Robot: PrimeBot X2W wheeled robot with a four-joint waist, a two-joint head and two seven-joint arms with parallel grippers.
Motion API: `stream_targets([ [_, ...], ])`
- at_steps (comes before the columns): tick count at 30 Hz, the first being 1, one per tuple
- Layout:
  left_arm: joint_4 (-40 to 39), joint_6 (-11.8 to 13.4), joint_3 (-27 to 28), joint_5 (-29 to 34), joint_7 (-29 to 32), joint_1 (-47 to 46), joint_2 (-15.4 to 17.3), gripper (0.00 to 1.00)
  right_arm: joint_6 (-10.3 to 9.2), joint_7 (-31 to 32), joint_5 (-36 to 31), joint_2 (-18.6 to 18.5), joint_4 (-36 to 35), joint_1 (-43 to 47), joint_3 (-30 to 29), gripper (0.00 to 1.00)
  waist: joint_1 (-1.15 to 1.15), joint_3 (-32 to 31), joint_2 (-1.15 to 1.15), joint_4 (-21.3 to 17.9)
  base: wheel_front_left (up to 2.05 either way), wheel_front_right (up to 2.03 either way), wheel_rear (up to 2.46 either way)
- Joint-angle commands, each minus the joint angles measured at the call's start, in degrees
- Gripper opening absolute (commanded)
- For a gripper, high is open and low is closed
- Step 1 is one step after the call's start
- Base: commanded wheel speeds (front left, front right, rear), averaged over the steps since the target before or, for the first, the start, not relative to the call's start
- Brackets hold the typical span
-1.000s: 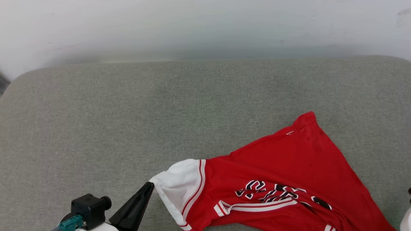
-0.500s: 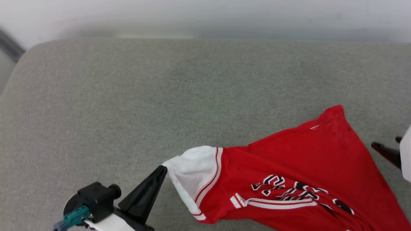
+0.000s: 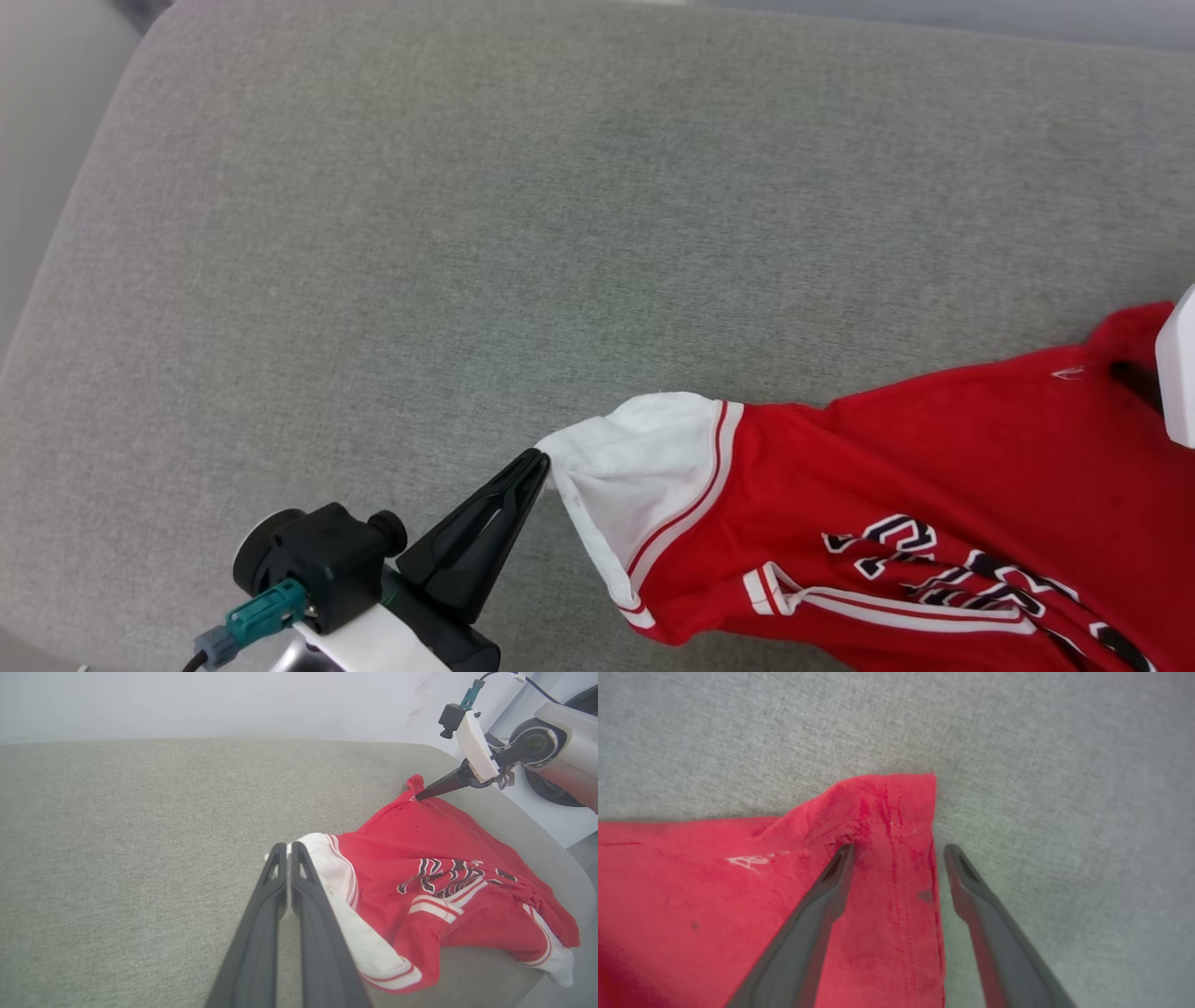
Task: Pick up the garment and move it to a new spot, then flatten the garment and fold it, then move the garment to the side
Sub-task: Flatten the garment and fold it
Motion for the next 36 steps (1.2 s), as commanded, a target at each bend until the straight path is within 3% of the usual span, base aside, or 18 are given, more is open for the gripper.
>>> stream_targets([
  [1,0.26,-0.28,-0.32,0.48,0.0,-0.93,-0.46,0.0,-0.02,-0.29,-0.36,0.04,1.66,-0.72,0.42,1.0,-0.01,1.62,0.0,1.85,0.0,0.0,0.0],
  [10,1.66,-0.92,-0.62,0.11,-0.62,-1.58,-1.02,0.0,-0.01,0.28,0.07,0.03,6.59,2.31,4.26,1.0,-0.01,2.51,0.0,3.25,0.0,0.0,0.0],
  [11,1.8,-1.0,-0.57,0.03,-0.71,-1.6,-1.0,0.0,0.0,0.52,0.33,-0.07,6.81,2.64,4.7,0.46,-0.01,2.49,0.0,3.3,0.0,0.0,0.0],
  [12,1.91,-1.03,-0.55,-0.08,-0.74,-1.61,-0.99,0.0,0.06,0.6,0.5,-0.2,6.88,2.76,4.95,0.1,-0.01,2.46,0.0,3.31,0.0,0.0,0.0],
  [13,2.08,-1.04,-0.52,-0.16,-0.71,-1.62,-0.96,0.0,0.06,0.43,0.81,-0.31,6.92,2.77,5.12,0.0,-0.01,2.35,0.0,3.29,0.0,0.0,0.0],
  [24,2.71,-0.48,0.72,-1.17,-1.34,-0.41,-0.07,0.0,-0.03,-6.47,1.8,-1.27,5.88,-1.09,3.51,0.0,-0.01,-2.21,0.0,0.88,0.0,0.0,0.0],
  [36,-0.18,2.16,5.33,-1.89,-0.46,0.11,4.95,0.0,-0.03,-14.75,6.62,-2.91,0.56,-5.75,5.94,0.0,-0.01,-11.48,0.0,-6.44,0.0,0.0,0.0],
])
